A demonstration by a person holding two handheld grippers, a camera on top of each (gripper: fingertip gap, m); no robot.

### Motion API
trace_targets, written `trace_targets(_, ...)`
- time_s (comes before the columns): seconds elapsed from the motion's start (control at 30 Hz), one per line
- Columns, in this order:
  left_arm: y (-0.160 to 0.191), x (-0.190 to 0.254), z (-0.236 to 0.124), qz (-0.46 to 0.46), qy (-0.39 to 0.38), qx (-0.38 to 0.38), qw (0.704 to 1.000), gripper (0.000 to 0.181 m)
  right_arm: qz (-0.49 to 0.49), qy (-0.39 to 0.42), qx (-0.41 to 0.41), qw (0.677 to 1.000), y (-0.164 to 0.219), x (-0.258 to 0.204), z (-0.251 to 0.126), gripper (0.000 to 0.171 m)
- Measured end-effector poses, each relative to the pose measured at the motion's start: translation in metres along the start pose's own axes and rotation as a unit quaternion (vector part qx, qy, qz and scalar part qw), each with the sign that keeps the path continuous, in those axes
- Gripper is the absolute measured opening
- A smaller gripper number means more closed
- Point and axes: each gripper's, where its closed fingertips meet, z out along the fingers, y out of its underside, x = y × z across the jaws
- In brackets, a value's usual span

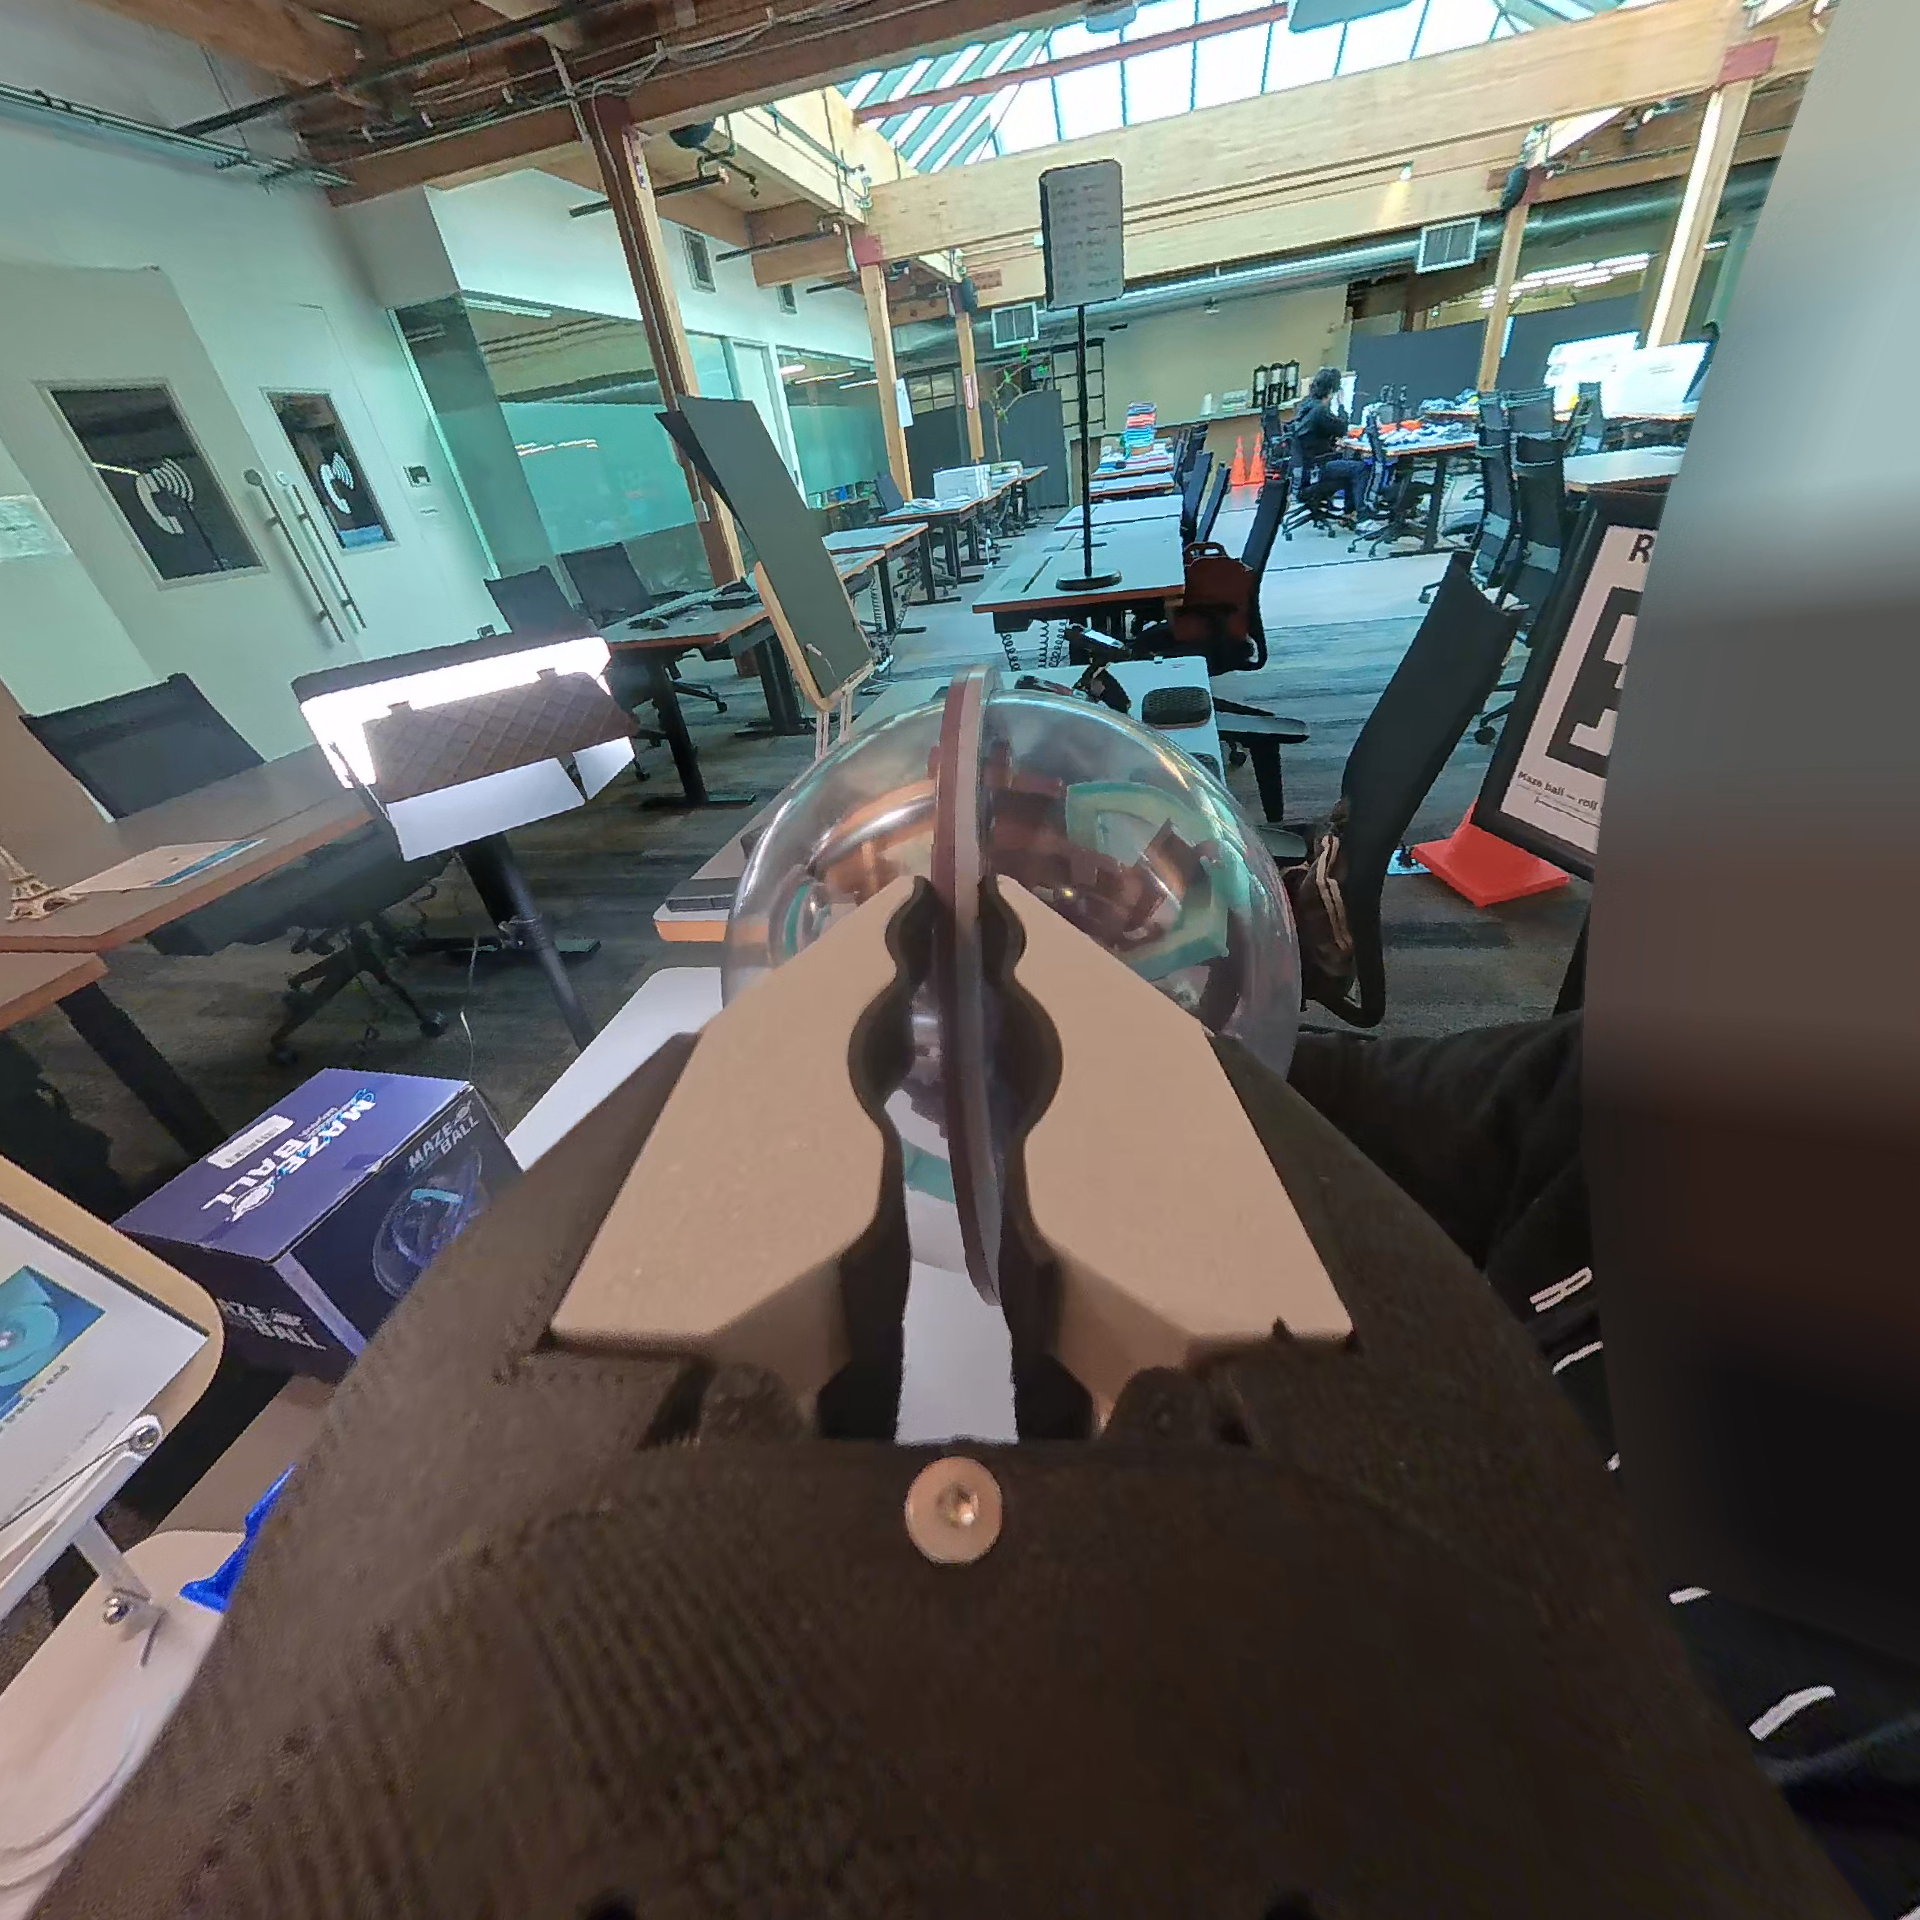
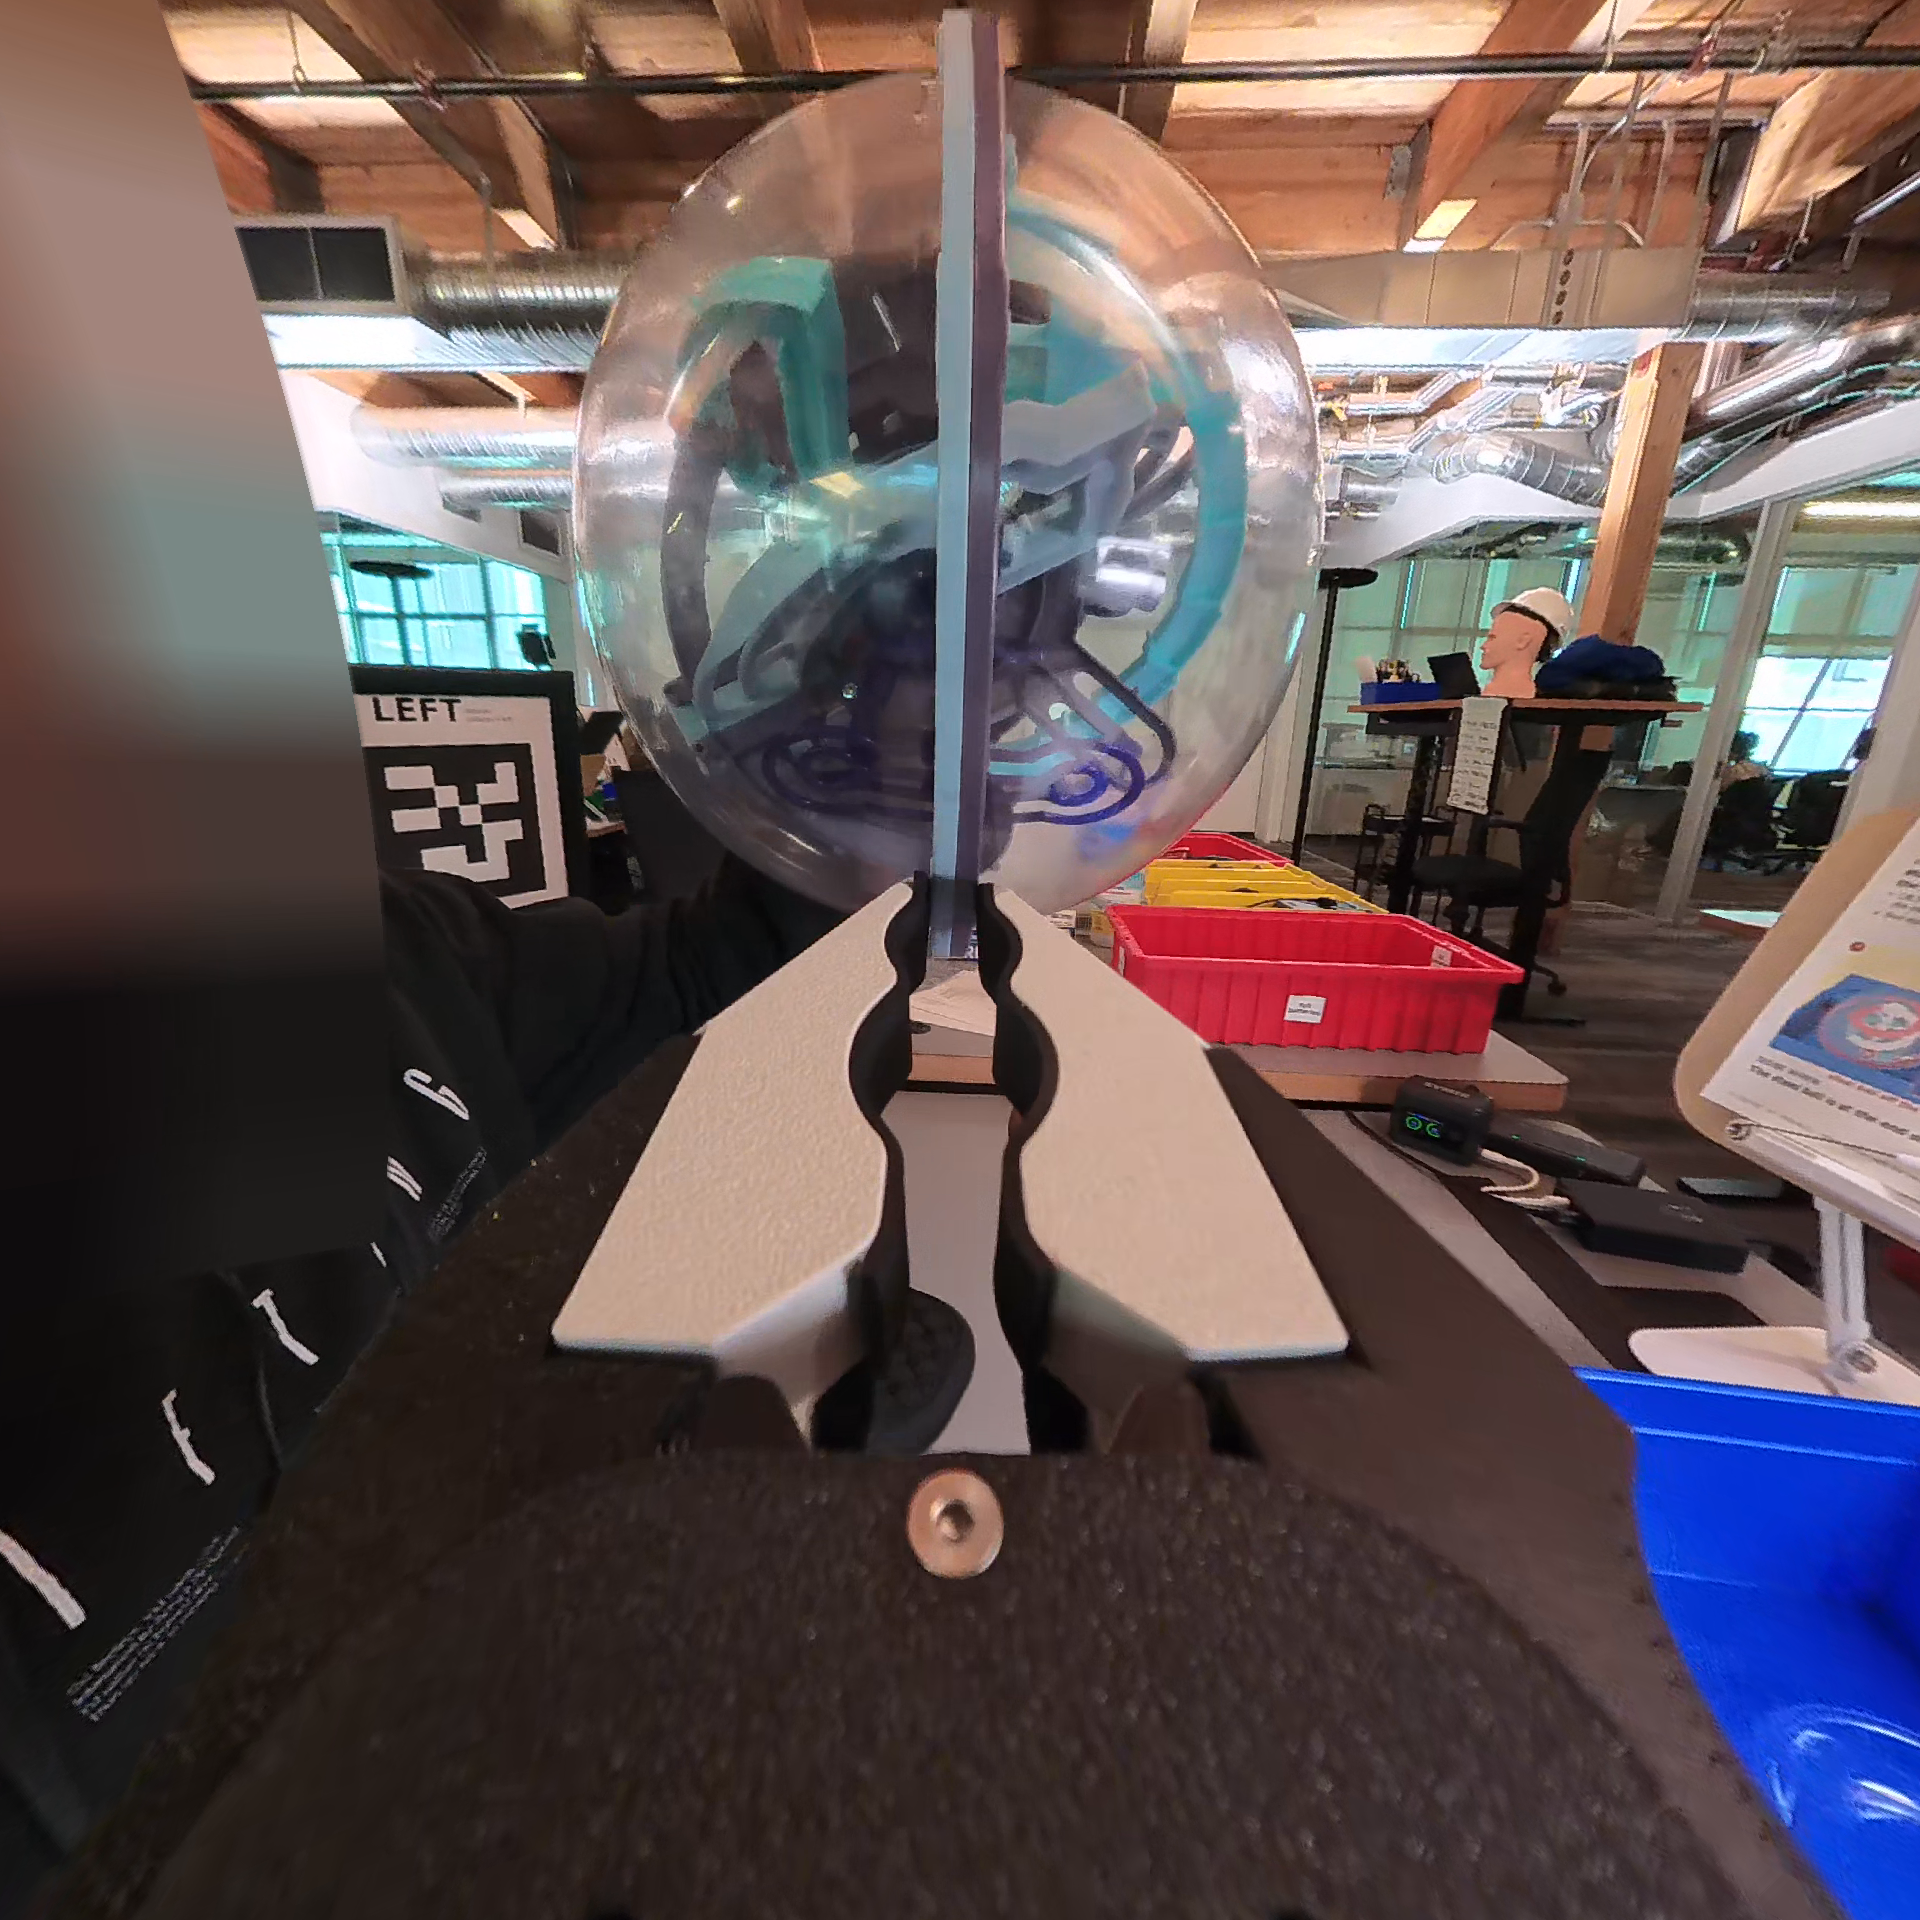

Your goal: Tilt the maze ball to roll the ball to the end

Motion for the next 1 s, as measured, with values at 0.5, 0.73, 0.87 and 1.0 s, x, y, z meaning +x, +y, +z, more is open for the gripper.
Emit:
trace_targets(0.5,0.155,-0.050,-0.001,-0.221,-0.023,-0.084,0.971,0.008,0.345,0.040,0.007,0.938,0.132,-0.005,-0.022,0.005)
trace_targets(0.73,0.276,-0.053,0.007,-0.371,-0.004,-0.095,0.924,0.007,0.489,0.091,-0.032,0.867,0.213,-0.026,-0.051,0.006)
trace_targets(0.87,0.333,-0.050,0.010,-0.440,0.001,-0.102,0.892,0.006,0.552,0.123,-0.060,0.823,0.246,-0.036,-0.064,0.006)
trace_targets(1.0,0.373,-0.048,0.011,-0.486,-0.002,-0.116,0.866,0.007,0.598,0.156,-0.078,0.783,0.271,-0.038,-0.076,0.006)
